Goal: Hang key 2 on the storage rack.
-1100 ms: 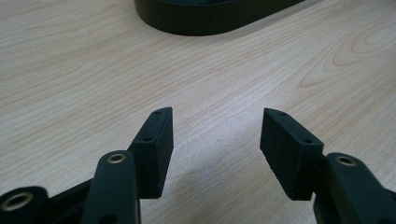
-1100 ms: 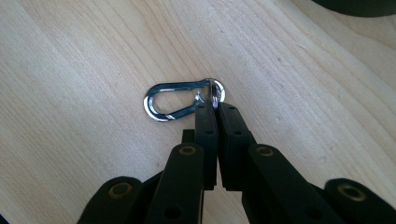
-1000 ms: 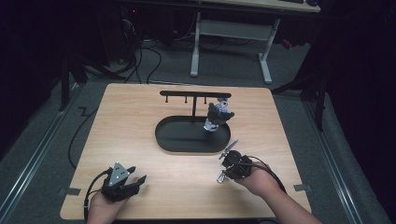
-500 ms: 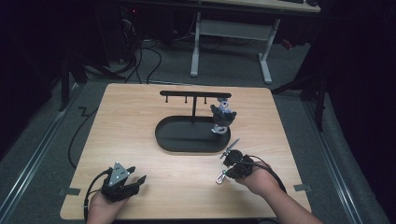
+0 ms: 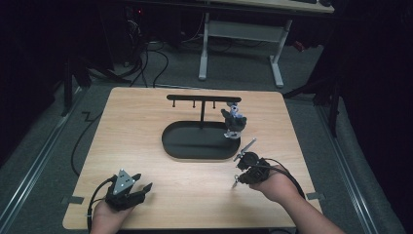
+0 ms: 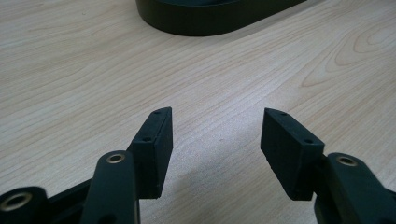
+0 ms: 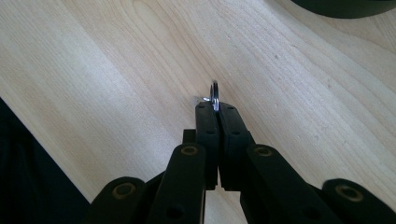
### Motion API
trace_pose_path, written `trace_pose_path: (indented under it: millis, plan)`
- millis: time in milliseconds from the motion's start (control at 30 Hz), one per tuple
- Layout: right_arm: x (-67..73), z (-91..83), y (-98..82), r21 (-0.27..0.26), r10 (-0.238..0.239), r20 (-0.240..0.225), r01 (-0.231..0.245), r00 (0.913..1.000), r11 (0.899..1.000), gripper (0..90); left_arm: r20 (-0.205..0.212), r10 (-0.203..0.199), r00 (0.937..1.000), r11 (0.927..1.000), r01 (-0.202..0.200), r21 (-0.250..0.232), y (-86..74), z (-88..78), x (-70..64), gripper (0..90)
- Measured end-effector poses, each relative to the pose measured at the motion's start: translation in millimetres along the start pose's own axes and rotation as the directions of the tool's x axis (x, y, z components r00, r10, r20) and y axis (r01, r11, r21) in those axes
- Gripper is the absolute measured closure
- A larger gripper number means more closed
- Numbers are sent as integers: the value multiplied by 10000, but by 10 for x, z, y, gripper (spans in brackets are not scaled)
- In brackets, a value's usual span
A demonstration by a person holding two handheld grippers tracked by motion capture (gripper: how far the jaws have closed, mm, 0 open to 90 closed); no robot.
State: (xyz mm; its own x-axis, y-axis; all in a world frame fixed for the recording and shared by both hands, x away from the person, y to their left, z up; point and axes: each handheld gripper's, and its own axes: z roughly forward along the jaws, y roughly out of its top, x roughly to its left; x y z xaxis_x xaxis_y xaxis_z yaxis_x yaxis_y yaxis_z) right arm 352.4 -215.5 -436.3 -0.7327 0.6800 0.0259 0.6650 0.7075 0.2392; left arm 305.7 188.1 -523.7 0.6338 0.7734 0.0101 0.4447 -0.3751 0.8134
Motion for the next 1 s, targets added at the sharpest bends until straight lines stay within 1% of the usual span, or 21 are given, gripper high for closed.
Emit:
trace_pose_path:
  millis: [133,167,433,533,633,667,767,800,833,867,900,933,1000]
  plan:
    - [-14,-50,9,21,42,31,-42,10000,10000,894,-11,-4,10000,10000,4,-40,0,-3,-1,445]
    - [-16,-63,11,20,116,-11,-116,9999,9999,894,-8,-7,10000,10000,7,-46,0,-3,-1,444]
    - [-26,-152,46,78,14,50,-14,10000,10000,894,6,9,10000,10000,-9,-64,-1,-2,-6,444]
    - [-32,-189,61,81,128,47,-128,9999,9999,893,-2,3,10000,10000,-3,-84,-1,-2,-7,444]
    - [-47,-225,78,95,33,76,-34,10000,9999,893,11,-2,10000,10000,2,-91,-1,-6,-5,444]
    - [-47,-243,89,84,119,71,-119,9999,9999,893,13,-6,10000,10000,6,-96,-1,-6,-4,444]
    - [-54,-279,115,98,118,117,-119,9999,9999,893,11,-13,10000,10000,13,-92,-1,-5,-3,444]
    - [-65,-290,127,37,80,70,-81,9999,10000,893,21,-7,10000,10000,8,-81,0,-7,-2,444]
    - [-63,-301,137,54,147,44,-147,9999,9999,893,36,-5,10000,10000,5,-72,0,-9,-2,444]
    - [-68,-314,149,76,52,106,-53,9999,10000,893,35,-6,10000,10000,7,-76,0,-9,-1,444]
    - [-65,-322,158,67,136,49,-136,9999,9999,893,10,-15,10000,9999,15,-111,-1,-8,-1,444]
    - [-64,-342,180,100,123,102,-124,9999,9999,893,10,-17,10000,9999,17,-114,-1,-7,0,444]
    - [-68,-359,203,57,124,42,-124,9999,9999,893,4,-47,10000,9999,47,-116,-4,-6,4,444]
